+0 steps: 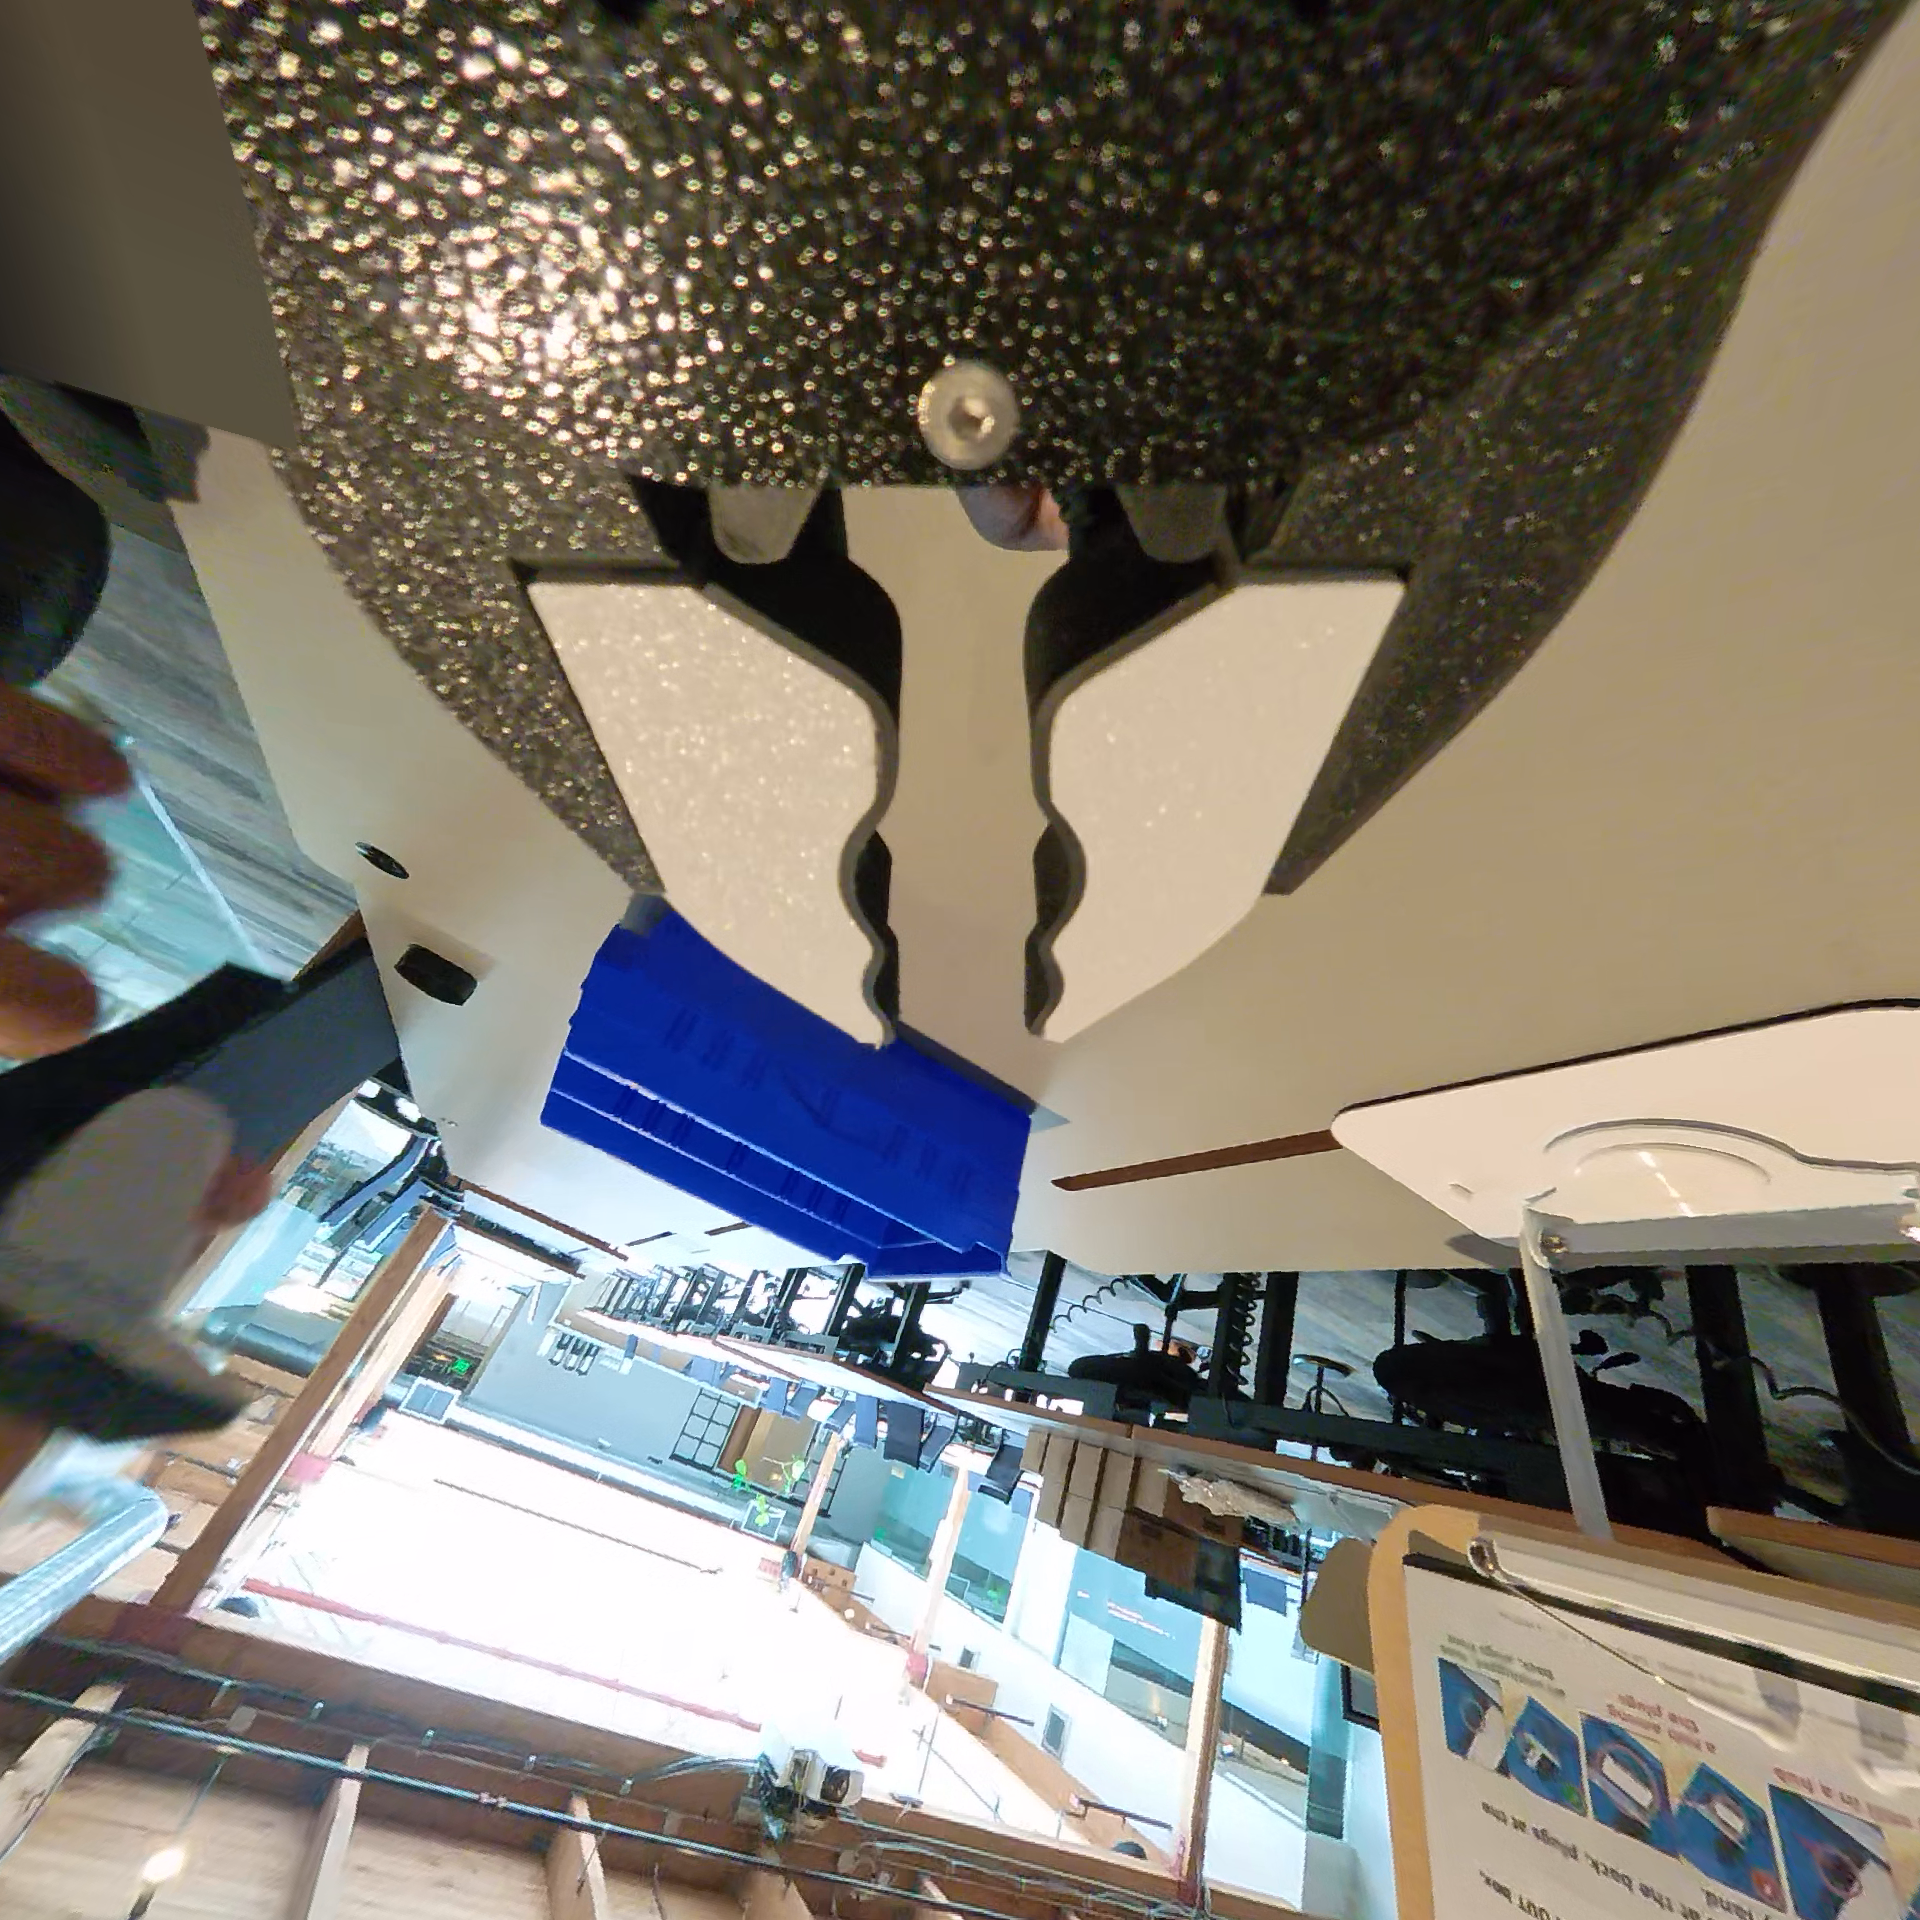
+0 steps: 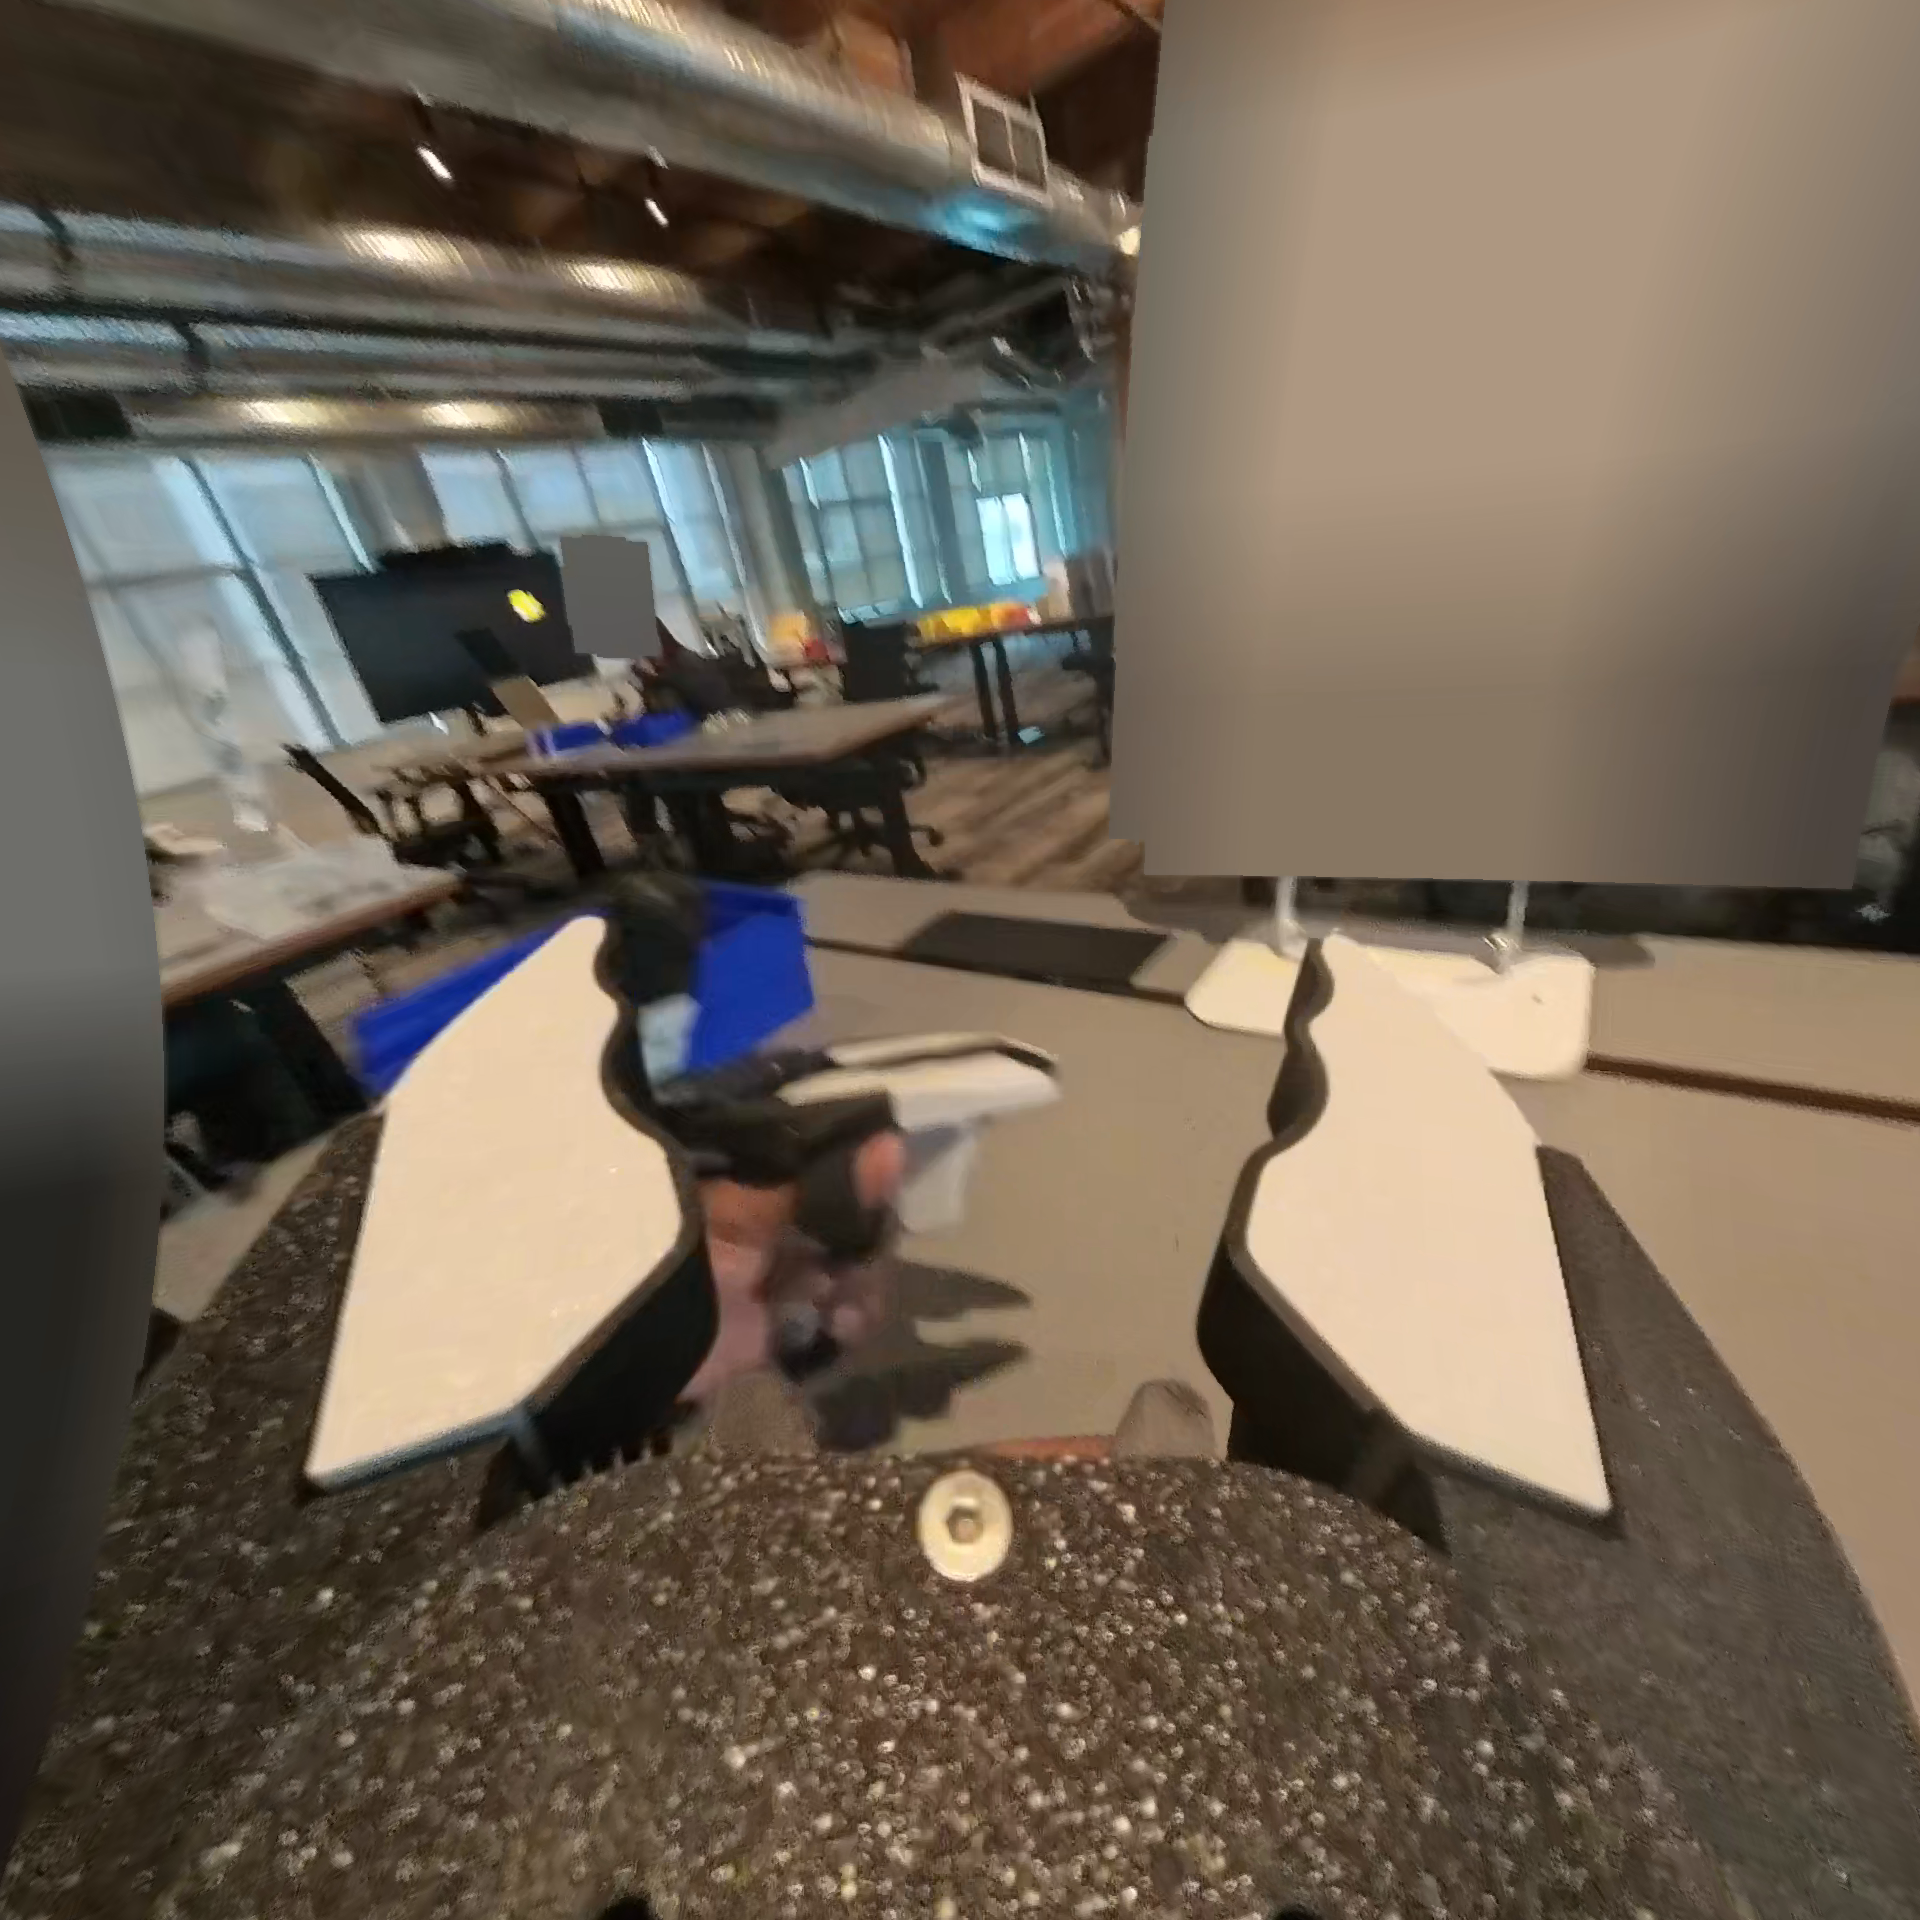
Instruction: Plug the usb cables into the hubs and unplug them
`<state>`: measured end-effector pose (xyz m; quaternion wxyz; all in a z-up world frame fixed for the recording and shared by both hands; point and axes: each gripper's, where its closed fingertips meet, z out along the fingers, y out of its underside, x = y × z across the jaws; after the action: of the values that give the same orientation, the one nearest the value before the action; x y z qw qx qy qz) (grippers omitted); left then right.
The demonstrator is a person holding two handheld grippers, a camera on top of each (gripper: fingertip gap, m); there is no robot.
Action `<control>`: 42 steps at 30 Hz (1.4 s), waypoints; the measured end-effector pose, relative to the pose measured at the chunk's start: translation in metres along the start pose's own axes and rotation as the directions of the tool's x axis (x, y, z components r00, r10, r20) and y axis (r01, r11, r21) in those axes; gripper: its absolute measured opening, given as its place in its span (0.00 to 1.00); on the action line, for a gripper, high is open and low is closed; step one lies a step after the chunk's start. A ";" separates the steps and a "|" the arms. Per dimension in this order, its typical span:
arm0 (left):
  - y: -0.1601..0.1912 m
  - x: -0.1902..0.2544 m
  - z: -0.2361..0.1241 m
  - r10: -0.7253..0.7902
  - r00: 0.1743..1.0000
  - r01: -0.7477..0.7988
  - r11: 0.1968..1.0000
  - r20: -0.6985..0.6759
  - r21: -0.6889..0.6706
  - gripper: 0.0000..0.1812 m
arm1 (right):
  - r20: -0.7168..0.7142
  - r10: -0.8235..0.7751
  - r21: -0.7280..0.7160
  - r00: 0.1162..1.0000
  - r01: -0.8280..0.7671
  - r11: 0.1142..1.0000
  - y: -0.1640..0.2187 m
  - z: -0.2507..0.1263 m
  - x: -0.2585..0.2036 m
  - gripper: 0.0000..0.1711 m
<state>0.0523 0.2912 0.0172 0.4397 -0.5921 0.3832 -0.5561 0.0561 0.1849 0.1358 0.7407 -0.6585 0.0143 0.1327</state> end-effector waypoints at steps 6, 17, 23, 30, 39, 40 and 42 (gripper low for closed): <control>0.003 -0.010 -0.012 0.114 0.979 -0.096 0.989 0.169 -0.110 0.18 | -0.101 -0.117 -0.304 0.988 0.082 0.949 0.121 0.004 0.082 0.65; -0.108 0.068 -0.196 0.411 0.673 -0.326 0.911 0.615 -0.252 0.25 | -0.002 -0.114 -0.420 0.993 0.103 0.902 0.173 -0.001 0.107 0.53; -0.116 -0.035 -0.307 0.516 0.539 -0.090 0.821 0.666 -0.563 0.26 | 0.014 -0.059 -0.424 0.998 0.059 0.904 0.174 -0.006 0.104 0.52; -0.058 -0.199 -0.390 0.534 0.675 0.215 0.519 0.509 -0.828 0.23 | 0.027 -0.009 -0.403 1.000 0.019 0.915 0.173 -0.008 0.105 0.49; 0.031 -0.266 -0.444 0.517 0.856 0.105 -0.110 0.034 -0.988 0.18 | 0.042 0.028 -0.390 0.999 -0.010 0.921 0.172 -0.007 0.105 0.43; 0.035 -0.270 -0.441 0.508 0.861 0.058 -0.104 -0.003 -0.993 0.17 | 0.047 0.030 -0.391 0.998 -0.009 0.920 0.172 -0.007 0.104 0.42; 0.041 -0.275 -0.439 0.499 0.864 -0.017 -0.108 -0.069 -0.994 0.15 | 0.060 0.034 -0.394 0.998 -0.008 0.919 0.173 -0.007 0.103 0.41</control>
<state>-0.4074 0.4962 -0.1123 0.0350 -0.7149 0.6907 0.1026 0.1190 0.2136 -0.0530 0.5921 -0.7888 -0.0298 0.1624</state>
